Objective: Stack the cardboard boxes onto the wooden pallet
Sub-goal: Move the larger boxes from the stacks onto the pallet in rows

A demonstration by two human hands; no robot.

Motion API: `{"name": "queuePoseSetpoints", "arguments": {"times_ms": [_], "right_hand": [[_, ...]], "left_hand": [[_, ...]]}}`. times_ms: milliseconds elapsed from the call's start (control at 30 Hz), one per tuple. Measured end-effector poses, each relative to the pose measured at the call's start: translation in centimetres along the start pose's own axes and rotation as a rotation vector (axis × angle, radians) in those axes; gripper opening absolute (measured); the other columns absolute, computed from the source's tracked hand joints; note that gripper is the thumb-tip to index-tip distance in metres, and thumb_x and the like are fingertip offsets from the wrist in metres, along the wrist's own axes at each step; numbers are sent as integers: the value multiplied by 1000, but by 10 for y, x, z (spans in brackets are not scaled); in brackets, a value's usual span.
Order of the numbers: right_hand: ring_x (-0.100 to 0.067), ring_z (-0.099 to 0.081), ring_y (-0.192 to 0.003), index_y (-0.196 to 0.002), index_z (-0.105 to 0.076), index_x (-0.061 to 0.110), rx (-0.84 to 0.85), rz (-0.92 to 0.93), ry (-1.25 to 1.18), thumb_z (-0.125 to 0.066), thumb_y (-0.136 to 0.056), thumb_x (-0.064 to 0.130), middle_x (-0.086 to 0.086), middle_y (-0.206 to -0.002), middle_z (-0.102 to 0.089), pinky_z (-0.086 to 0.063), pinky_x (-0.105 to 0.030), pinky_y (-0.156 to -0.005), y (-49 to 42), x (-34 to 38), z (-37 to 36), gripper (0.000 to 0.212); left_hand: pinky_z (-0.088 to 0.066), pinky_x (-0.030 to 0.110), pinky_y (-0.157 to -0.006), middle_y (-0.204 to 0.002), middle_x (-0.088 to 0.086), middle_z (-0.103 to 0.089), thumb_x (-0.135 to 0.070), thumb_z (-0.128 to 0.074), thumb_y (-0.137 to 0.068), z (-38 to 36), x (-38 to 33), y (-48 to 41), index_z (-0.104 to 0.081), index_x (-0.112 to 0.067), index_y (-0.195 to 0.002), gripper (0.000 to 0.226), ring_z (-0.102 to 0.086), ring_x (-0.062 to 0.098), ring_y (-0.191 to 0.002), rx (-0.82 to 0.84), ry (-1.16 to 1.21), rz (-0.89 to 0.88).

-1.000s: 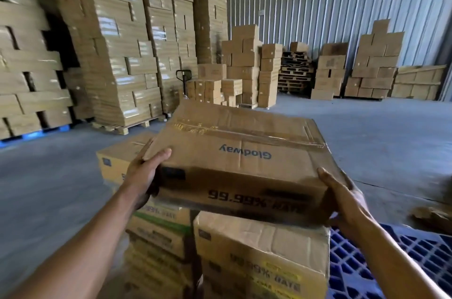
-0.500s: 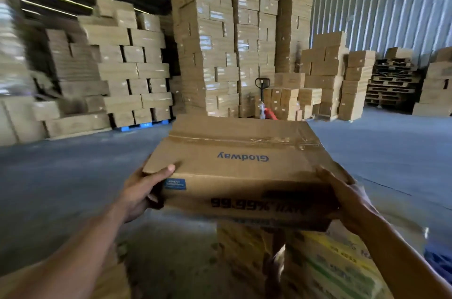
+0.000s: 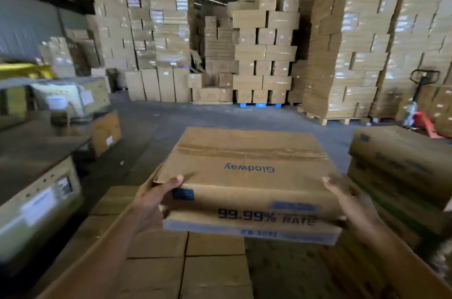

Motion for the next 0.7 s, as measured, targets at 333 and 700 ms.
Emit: {"name": "queuePoseSetpoints", "arguments": {"times_ms": [333,700], "right_hand": [[-36,-55,-121,-128,-61,26,267,15,190,-67,-83,60,-7,-128,-62,-38,-41,-92,-42,-59,-200,56],[-17,-67,-104,-121,-63,39,360,-300,21,-78,-59,63,12,-107,-72,-53,-32,-81,11,-188,-344,68]], "left_hand": [[-52,45,-85,-111,8,-67,-33,-80,-74,148,28,-21,-63,-24,-102,35,-64,30,-101,-353,-46,49],[-53,45,-87,-115,17,-68,-9,-72,-84,296,134,-71,-66,-7,-112,28,-63,34,-111,-448,19,279]]}}
Point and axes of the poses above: each hand's wrist, its own y-axis away from the middle knuckle, its own z-axis out of the back of the hand, x = y × z, the point moved 10 cm from there along -y, towards the middle knuckle
